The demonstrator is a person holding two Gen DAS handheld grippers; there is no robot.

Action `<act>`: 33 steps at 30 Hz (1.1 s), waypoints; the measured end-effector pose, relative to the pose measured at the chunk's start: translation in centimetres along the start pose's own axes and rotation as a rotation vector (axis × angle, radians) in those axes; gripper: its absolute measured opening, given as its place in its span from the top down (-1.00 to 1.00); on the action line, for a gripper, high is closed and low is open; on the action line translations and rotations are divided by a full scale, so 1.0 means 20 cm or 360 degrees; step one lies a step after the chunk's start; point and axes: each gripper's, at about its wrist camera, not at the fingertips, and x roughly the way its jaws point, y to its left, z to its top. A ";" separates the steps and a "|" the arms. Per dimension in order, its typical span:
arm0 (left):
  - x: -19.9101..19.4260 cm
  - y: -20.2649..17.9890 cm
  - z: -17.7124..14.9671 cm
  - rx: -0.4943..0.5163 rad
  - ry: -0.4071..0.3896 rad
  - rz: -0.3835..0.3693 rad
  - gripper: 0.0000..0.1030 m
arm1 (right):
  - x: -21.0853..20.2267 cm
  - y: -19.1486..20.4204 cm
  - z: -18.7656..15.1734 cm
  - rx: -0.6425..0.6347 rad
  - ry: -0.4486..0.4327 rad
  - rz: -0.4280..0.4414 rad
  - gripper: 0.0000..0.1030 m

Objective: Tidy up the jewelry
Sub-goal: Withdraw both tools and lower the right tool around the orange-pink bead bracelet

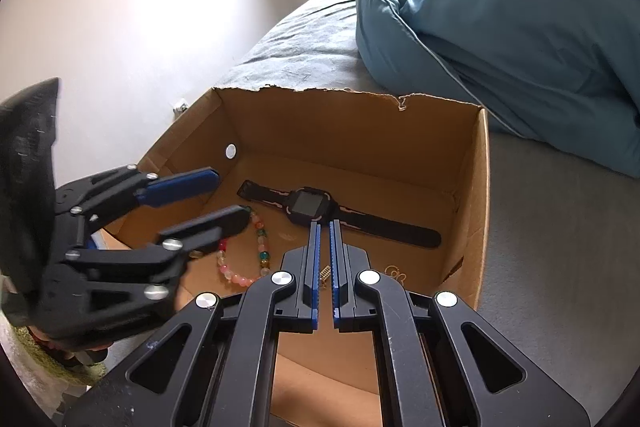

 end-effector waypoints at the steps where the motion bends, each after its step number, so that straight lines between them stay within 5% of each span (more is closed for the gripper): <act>1: 0.01 0.01 0.00 -0.0018 0.0022 -0.0018 0.18 | 0.00 0.00 0.01 0.0001 -0.0002 0.0004 0.91; 13: -0.12 -0.02 -0.01 -0.0015 -0.0092 -0.0046 0.17 | -0.09 0.01 0.00 0.0033 -0.0055 0.0033 0.88; 17: -0.20 -0.02 -0.04 -0.0040 -0.0142 -0.0033 0.11 | -0.18 0.00 -0.05 0.0053 -0.0092 0.0025 0.65; 33: -0.65 -0.13 -0.47 -0.0144 -0.0274 -0.0122 -0.04 | -0.71 0.06 -0.51 0.0063 -0.0248 -0.0109 0.25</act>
